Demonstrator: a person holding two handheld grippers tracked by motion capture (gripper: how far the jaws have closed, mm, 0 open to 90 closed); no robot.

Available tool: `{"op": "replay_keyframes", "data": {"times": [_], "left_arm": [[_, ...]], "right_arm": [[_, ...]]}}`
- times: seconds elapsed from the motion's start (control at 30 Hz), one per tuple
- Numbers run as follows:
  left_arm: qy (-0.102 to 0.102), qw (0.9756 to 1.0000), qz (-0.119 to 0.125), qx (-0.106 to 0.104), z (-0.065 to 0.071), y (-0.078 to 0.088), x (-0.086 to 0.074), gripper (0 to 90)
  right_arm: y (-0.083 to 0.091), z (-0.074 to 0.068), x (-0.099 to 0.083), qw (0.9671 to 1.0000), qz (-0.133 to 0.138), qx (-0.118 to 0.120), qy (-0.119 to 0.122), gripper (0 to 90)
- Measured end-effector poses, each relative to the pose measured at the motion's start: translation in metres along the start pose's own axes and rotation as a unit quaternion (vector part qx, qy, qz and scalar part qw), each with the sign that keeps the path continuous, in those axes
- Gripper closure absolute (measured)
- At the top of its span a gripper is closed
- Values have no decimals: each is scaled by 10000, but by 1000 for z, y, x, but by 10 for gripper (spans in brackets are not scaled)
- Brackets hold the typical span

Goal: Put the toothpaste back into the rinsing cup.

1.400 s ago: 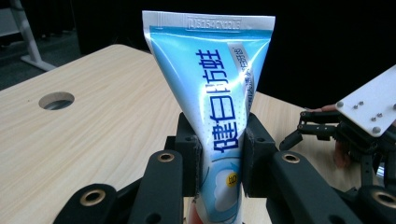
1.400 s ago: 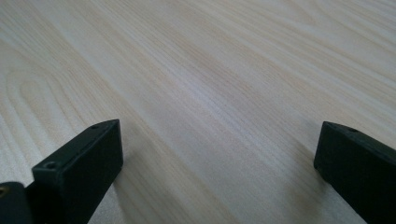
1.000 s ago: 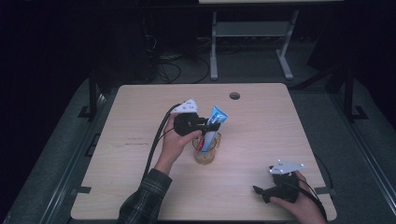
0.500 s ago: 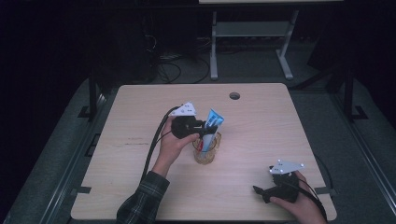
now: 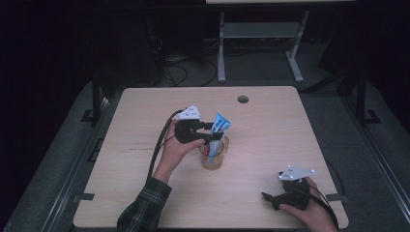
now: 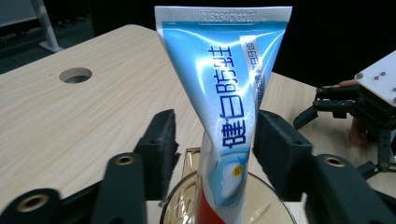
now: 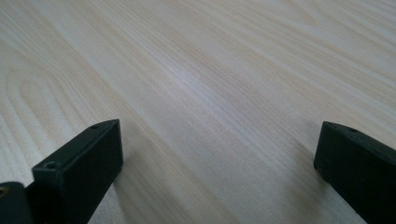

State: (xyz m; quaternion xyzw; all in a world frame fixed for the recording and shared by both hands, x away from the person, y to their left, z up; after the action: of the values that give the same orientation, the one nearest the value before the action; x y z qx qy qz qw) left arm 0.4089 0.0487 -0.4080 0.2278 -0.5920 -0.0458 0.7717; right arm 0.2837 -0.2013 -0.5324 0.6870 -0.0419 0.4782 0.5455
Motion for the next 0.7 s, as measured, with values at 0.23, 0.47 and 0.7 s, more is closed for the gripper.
{"op": "replay_keyframes", "data": {"times": [0.23,0.47,0.7], "left_arm": [[78,9999,-41,101,-2,15,-2,379],[66,9997,-80,233,-2,35,-4,343],[114,9990,-167,396,-1,52,-12,322]], "right_arm": [[0,0,0,10000,-4,-5,-16,6],[0,0,0,10000,-5,-7,-17,6],[0,0,0,10000,-4,-10,-18,5]]}}
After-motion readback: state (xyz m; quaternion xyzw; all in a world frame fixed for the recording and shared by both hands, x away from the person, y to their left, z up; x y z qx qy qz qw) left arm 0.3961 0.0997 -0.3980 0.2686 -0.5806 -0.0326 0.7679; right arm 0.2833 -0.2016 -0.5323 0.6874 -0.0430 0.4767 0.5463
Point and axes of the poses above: each handheld gripper's, and its own axes: y roughly backward along the jaws, x roughly out of its top, z roughly to its right, the point moved 7 cm from there along -y, roughly forward along the jaws, and after that the axes turned 7 degrees about -x, right-handed, at the moved point
